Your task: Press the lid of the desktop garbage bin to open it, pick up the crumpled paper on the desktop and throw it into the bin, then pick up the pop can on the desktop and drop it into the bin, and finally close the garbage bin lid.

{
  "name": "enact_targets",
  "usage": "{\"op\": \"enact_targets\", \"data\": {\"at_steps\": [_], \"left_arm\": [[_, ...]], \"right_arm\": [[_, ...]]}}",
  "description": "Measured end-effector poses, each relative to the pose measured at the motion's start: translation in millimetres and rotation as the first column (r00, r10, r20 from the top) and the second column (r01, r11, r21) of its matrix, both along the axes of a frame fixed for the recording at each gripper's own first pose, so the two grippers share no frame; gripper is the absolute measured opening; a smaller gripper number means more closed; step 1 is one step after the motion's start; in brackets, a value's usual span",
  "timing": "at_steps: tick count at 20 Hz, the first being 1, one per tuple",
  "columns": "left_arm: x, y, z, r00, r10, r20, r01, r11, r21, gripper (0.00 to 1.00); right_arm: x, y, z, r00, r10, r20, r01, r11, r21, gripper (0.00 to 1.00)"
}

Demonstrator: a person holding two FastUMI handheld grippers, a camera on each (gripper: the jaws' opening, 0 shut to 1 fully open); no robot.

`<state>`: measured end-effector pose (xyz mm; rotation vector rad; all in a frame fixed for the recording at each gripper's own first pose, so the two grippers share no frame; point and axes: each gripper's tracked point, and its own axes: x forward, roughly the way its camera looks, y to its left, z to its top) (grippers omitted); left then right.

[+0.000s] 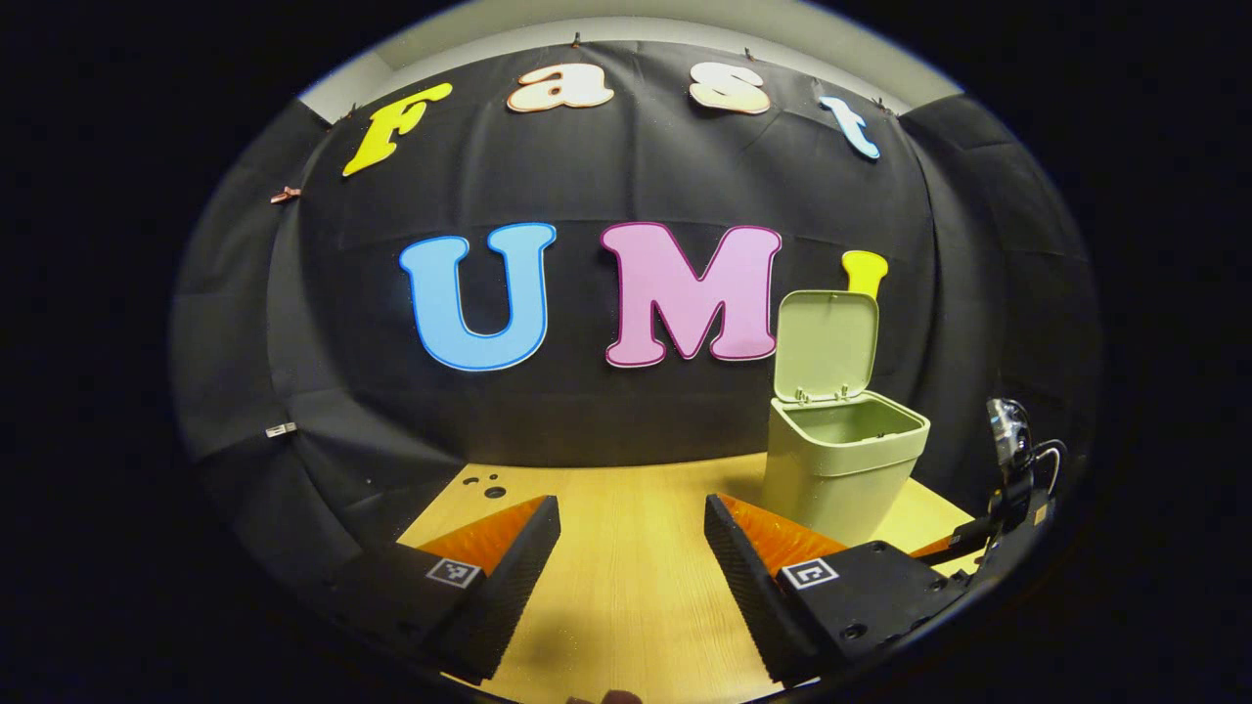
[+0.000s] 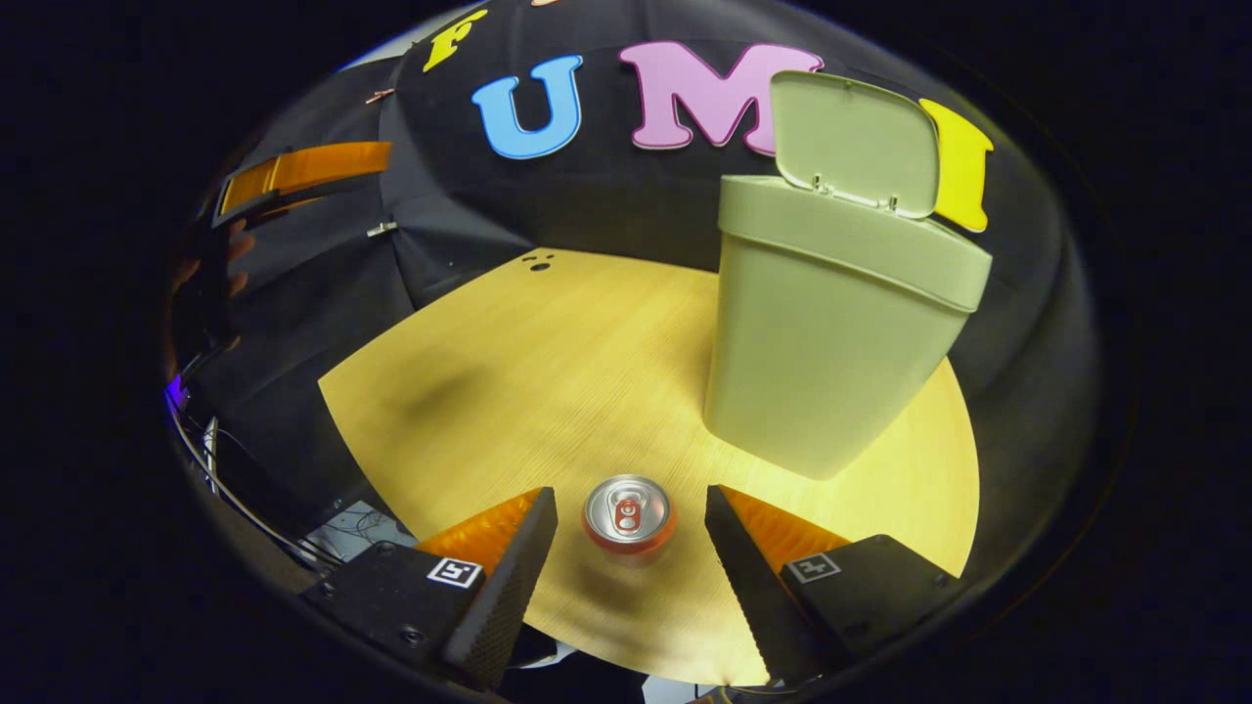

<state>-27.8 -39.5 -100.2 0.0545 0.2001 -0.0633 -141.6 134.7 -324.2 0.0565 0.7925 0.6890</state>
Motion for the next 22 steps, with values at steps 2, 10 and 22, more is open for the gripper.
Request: {"op": "enact_targets", "data": {"at_steps": [2,10,22], "left_arm": [[-5.2,2.1,-4.2,1.000,0.009,-0.012,-0.009,1.000,-0.010,0.96],[-9.7,12.3,-10.7,0.998,0.044,-0.033,-0.044,0.999,-0.009,0.99],[-1.2,13.8,-15.4,0.998,0.055,-0.043,-0.056,0.998,-0.021,0.96]], "right_arm": [[-1.6,4.2,-12.7,1.000,0.011,-0.020,-0.012,1.000,-0.022,0.96],[-2.2,13.4,-50.4,0.995,0.039,-0.089,-0.046,0.996,-0.078,0.96],[-1.9,12.9,-47.2,0.994,0.062,-0.091,-0.069,0.994,-0.081,0.84]]}}
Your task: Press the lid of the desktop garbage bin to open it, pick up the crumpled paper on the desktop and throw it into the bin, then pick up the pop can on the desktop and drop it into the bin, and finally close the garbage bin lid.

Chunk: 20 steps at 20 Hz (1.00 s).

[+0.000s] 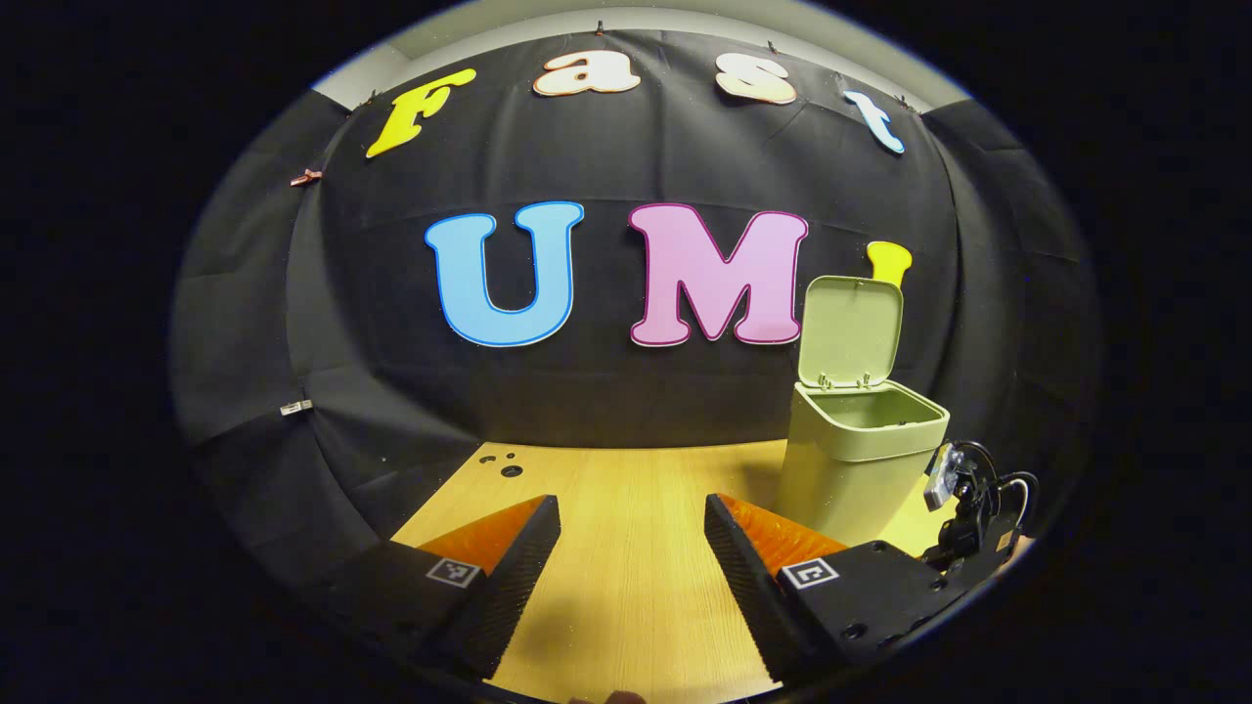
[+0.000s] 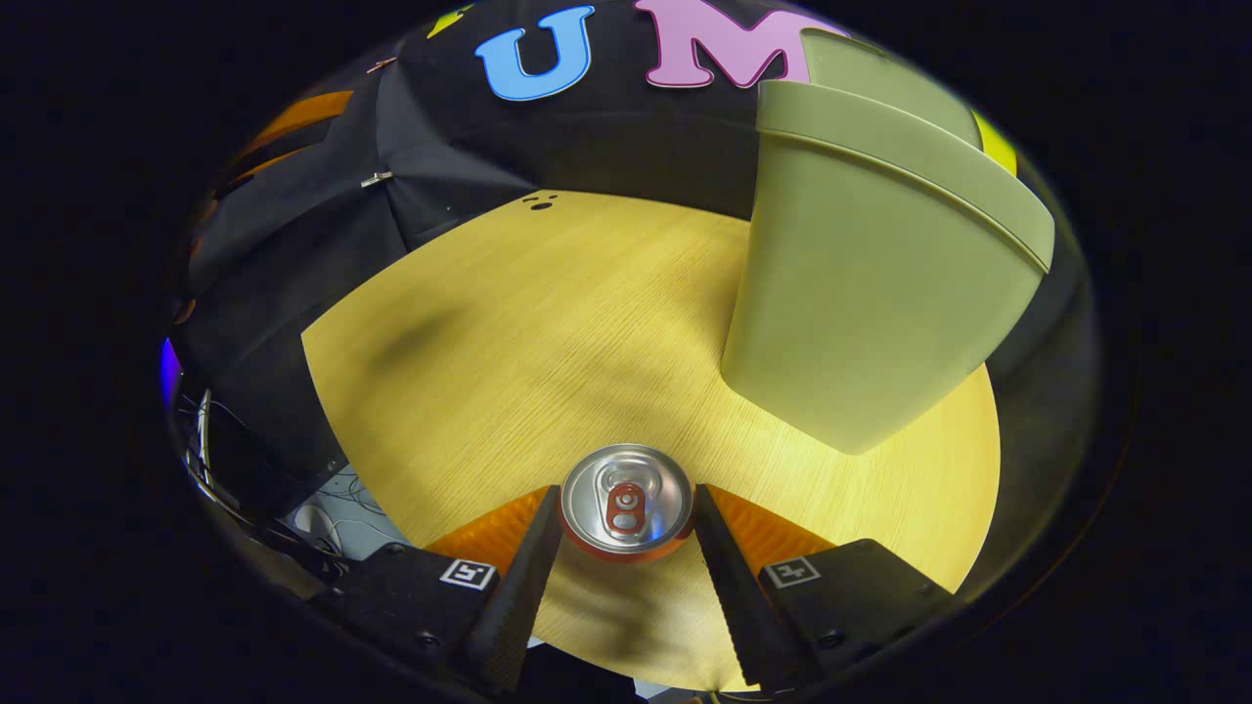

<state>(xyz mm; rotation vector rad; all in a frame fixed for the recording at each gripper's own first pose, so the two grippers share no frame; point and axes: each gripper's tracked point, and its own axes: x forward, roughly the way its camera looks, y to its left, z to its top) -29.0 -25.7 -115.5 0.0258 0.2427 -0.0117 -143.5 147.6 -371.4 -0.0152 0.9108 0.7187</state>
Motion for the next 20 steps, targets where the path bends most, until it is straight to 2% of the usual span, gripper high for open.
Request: {"op": "enact_targets", "data": {"at_steps": [5,12,18,19,20], "left_arm": [[2.6,-6.5,0.0,1.000,-0.014,-0.001,0.014,1.000,-0.006,0.96],[8.8,-17.5,4.7,0.999,-0.040,0.011,0.040,0.999,-0.011,0.96],[11.2,-23.7,9.6,0.998,-0.056,0.021,0.056,0.998,-0.012,0.96],[11.0,-23.4,11.3,0.998,-0.055,0.024,0.055,0.998,-0.012,0.96],[10.9,-23.0,11.3,0.998,-0.055,0.022,0.055,0.998,-0.009,0.96]], "right_arm": [[9.4,-5.6,36.9,0.999,-0.027,0.046,0.025,0.998,0.049,0.84],[46.0,-12.6,123.1,0.982,-0.087,0.166,0.059,0.984,0.168,0.83],[93.5,-20.7,208.6,0.938,-0.195,0.288,0.098,0.943,0.319,0.83],[102.8,-24.2,221.5,0.927,-0.220,0.303,0.109,0.932,0.345,0.80],[112.9,-28.6,231.9,0.916,-0.245,0.317,0.120,0.923,0.365,0.83]]}}
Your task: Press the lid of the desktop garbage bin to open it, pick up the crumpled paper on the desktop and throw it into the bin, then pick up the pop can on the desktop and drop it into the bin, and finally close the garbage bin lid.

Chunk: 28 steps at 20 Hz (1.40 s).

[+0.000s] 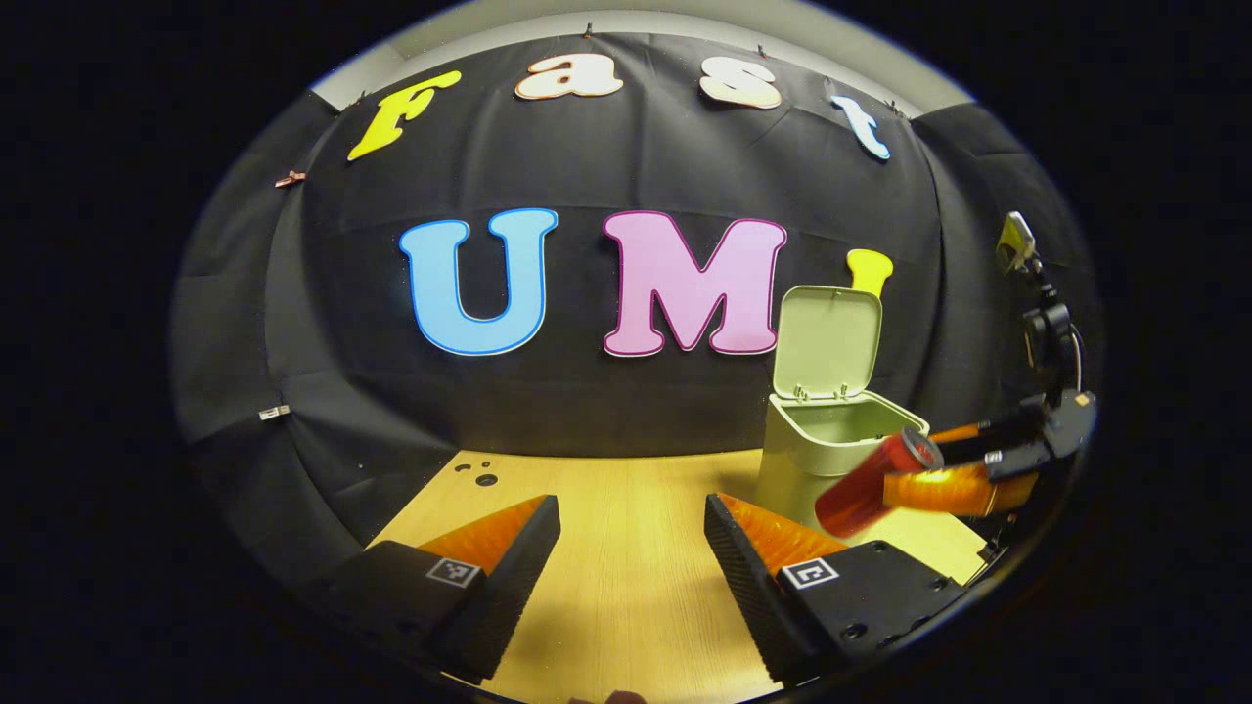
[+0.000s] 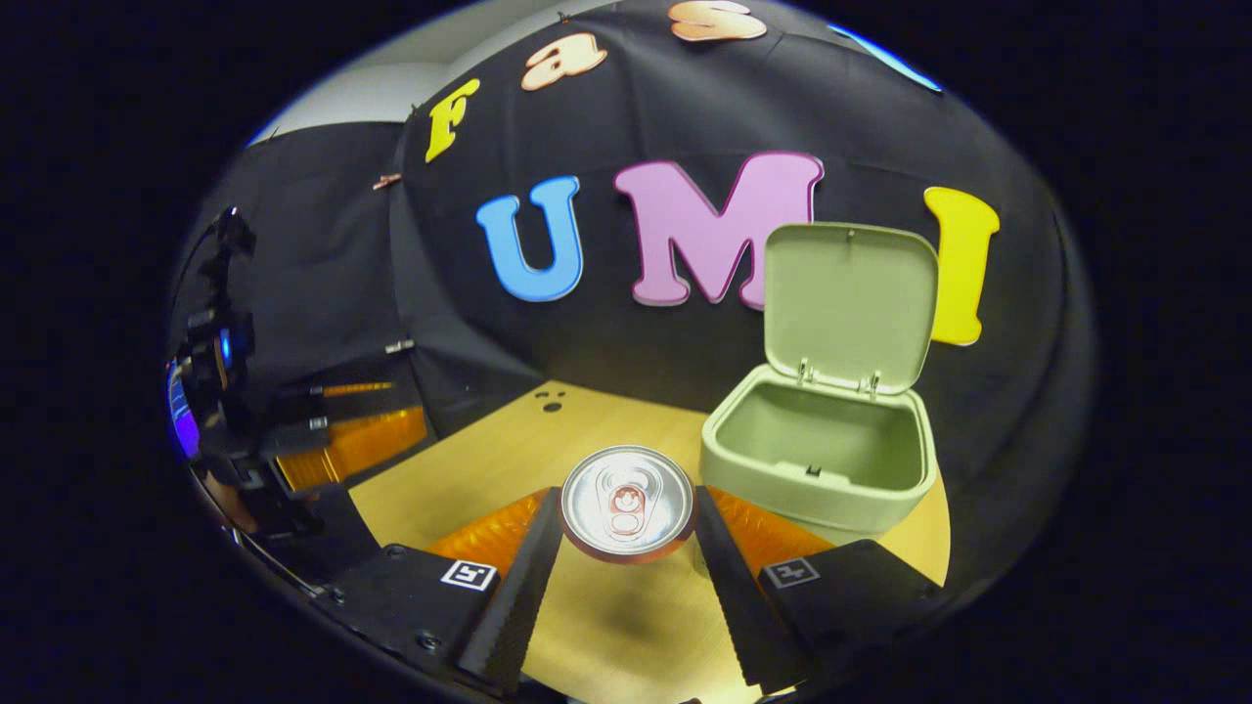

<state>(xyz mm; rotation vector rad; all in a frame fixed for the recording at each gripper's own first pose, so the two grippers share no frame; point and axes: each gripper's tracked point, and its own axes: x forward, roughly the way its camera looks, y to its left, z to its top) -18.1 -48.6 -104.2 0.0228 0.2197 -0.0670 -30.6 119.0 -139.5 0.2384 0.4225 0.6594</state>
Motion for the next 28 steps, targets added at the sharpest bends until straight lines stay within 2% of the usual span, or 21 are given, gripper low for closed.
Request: {"op": "enact_targets", "data": {"at_steps": [5,11,13,14,15,18,28], "left_arm": [[-0.9,2.1,-0.1,1.000,0.003,-0.006,-0.003,1.000,-0.008,0.96],[-3.6,6.1,-1.9,1.000,0.014,-0.010,-0.013,1.000,0.001,0.96],[-3.7,7.1,-2.9,1.000,0.019,-0.014,-0.019,1.000,-0.001,0.96],[-3.8,7.4,-4.3,1.000,0.021,-0.017,-0.021,1.000,-0.002,0.96],[-3.9,7.4,-4.0,1.000,0.023,-0.018,-0.023,1.000,-0.001,0.96],[-4.2,6.6,-6.1,0.999,0.023,-0.023,-0.023,1.000,0.002,0.96],[-2.2,10.0,-8.2,0.999,0.033,-0.026,-0.033,0.999,0.003,0.96]], "right_arm": [[45.9,-29.4,30.6,0.991,-0.090,0.096,0.089,0.996,0.007,0.83],[84.3,-67.9,33.1,0.973,-0.190,0.133,0.195,0.981,-0.026,0.83],[94.3,-83.2,22.9,0.966,-0.229,0.123,0.237,0.970,-0.058,0.83],[100.2,-89.4,16.0,0.963,-0.247,0.110,0.256,0.964,-0.076,0.80],[104.5,-95.5,9.1,0.960,-0.264,0.094,0.273,0.958,-0.090,0.83],[114.3,-110.7,-8.1,0.952,-0.301,0.052,0.305,0.943,-0.129,0.83],[128.8,-120.5,-69.1,0.946,-0.314,-0.086,0.288,0.930,-0.230,0.83]]}}
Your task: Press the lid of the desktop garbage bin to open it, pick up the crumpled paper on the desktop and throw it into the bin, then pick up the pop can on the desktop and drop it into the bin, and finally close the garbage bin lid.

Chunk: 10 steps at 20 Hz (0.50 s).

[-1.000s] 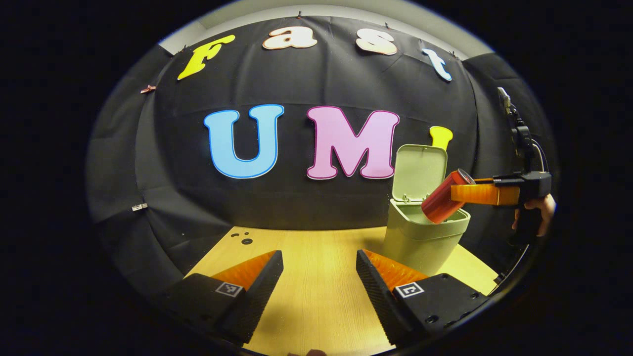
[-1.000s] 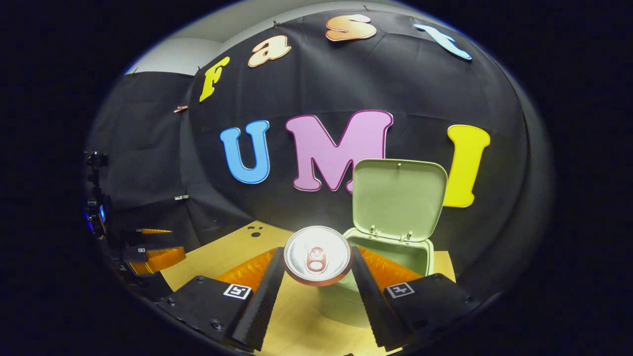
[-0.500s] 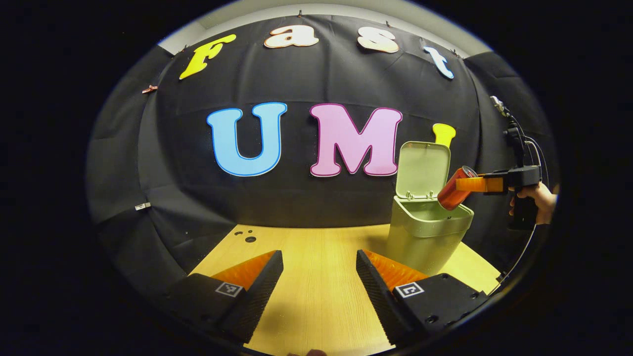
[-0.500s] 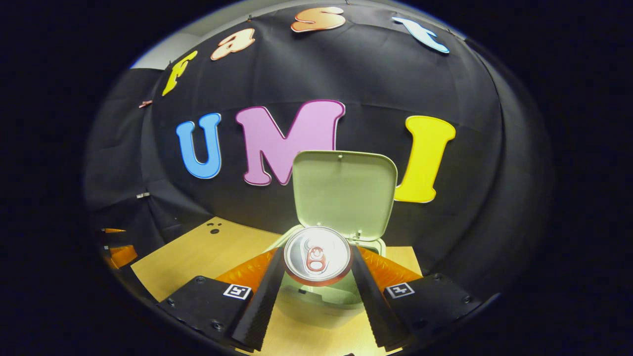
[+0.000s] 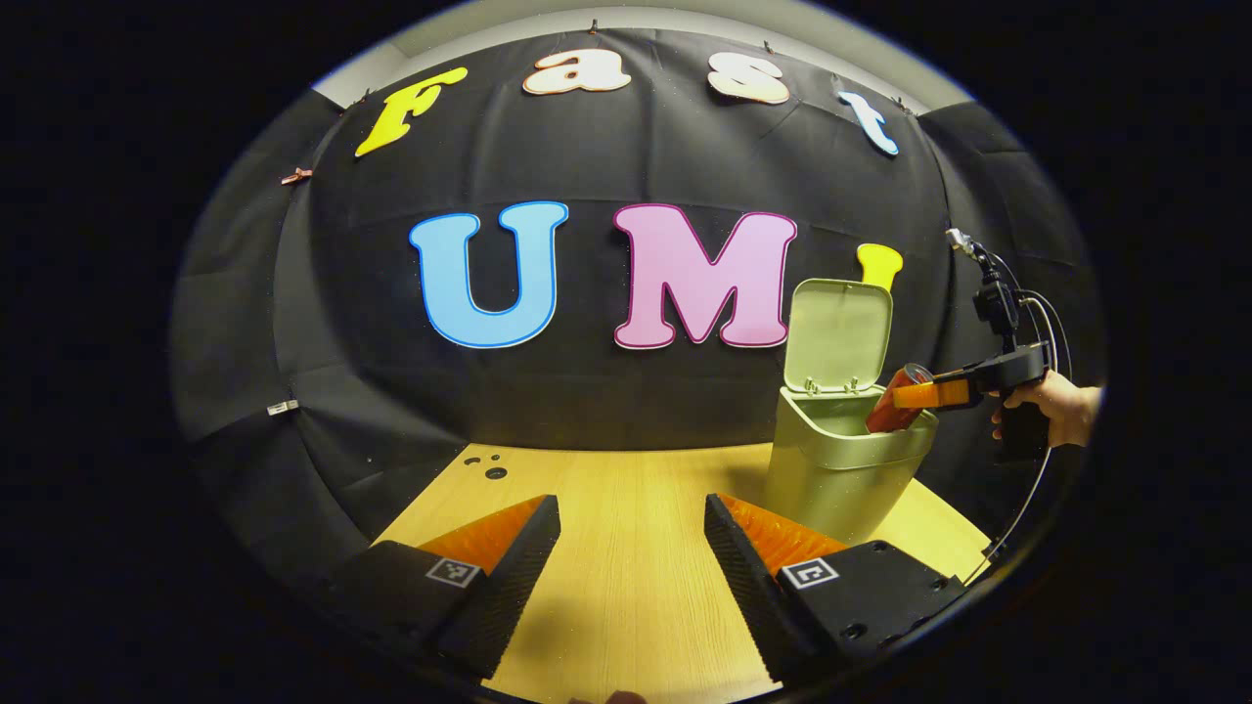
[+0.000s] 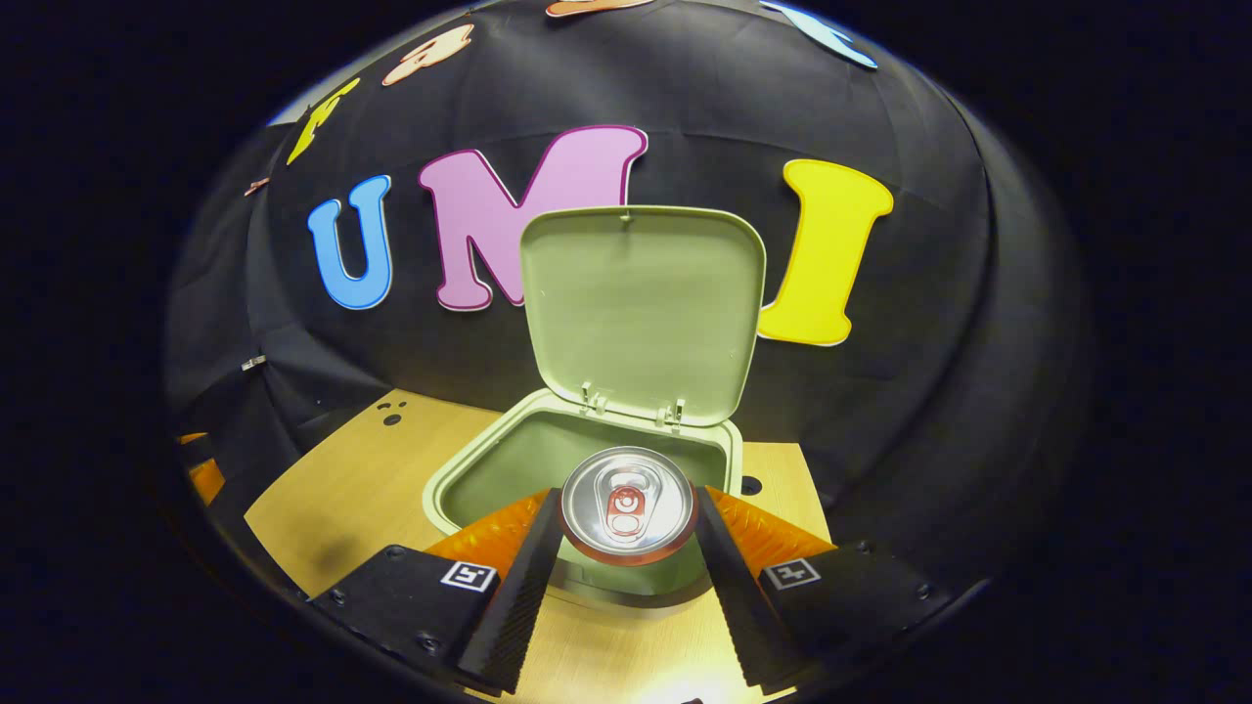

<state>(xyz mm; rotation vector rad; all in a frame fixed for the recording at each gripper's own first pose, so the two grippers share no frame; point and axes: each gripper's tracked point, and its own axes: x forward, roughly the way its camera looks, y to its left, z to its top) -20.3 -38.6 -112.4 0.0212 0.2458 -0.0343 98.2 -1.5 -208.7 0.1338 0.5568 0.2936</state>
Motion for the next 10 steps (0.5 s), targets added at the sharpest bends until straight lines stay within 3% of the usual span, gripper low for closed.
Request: {"op": "enact_targets", "data": {"at_steps": [10], "left_arm": [[13.1,4.6,-3.2,1.000,0.014,-0.011,-0.014,1.000,0.004,0.96]], "right_arm": [[8.3,5.8,-28.8,0.996,0.015,-0.082,-0.015,1.000,0.005,0.84]]}}
